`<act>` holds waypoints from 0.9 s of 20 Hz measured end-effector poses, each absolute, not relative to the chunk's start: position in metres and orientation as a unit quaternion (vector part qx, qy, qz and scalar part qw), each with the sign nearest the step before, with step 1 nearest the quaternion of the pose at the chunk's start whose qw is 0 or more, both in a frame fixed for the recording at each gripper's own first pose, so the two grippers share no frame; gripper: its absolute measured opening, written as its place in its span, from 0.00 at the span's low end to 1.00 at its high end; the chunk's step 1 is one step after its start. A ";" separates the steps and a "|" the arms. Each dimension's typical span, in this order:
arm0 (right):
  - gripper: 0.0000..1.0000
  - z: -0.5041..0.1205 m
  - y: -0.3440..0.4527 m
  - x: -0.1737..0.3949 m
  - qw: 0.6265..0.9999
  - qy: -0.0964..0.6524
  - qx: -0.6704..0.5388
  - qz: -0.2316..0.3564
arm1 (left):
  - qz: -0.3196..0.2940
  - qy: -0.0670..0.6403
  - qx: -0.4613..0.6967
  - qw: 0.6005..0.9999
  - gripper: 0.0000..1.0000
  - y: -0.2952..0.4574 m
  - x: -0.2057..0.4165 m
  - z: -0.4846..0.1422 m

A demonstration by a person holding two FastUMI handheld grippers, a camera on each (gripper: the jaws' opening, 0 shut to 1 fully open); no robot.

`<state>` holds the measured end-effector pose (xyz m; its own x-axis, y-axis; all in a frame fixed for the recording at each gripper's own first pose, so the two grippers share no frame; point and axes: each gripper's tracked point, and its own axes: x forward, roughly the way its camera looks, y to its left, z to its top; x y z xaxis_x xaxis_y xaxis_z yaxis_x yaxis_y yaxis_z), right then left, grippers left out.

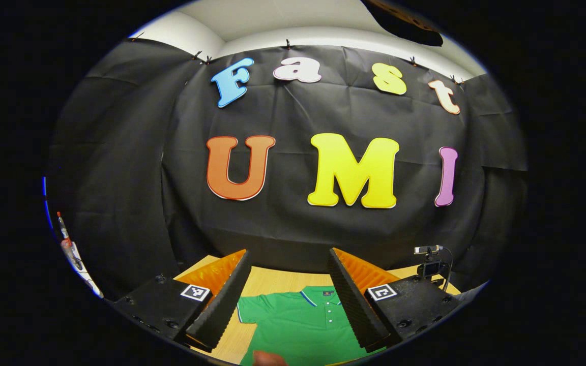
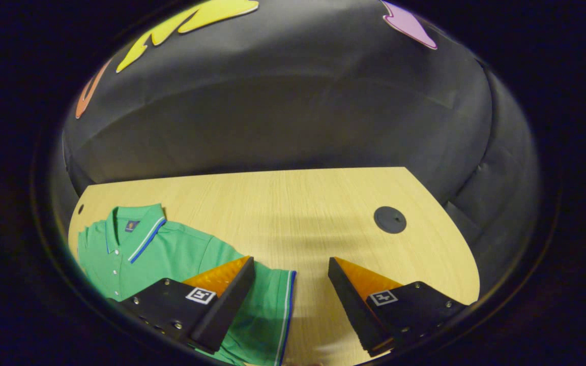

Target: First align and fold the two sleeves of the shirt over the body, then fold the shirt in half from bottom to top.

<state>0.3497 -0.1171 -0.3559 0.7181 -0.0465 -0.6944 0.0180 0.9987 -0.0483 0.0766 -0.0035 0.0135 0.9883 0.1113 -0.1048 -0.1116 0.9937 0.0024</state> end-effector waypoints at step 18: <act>0.03 -0.341 -0.065 0.333 0.922 0.385 0.025 0.024 | 0.054 0.085 -0.004 0.995 0.96 -0.004 0.076 -0.008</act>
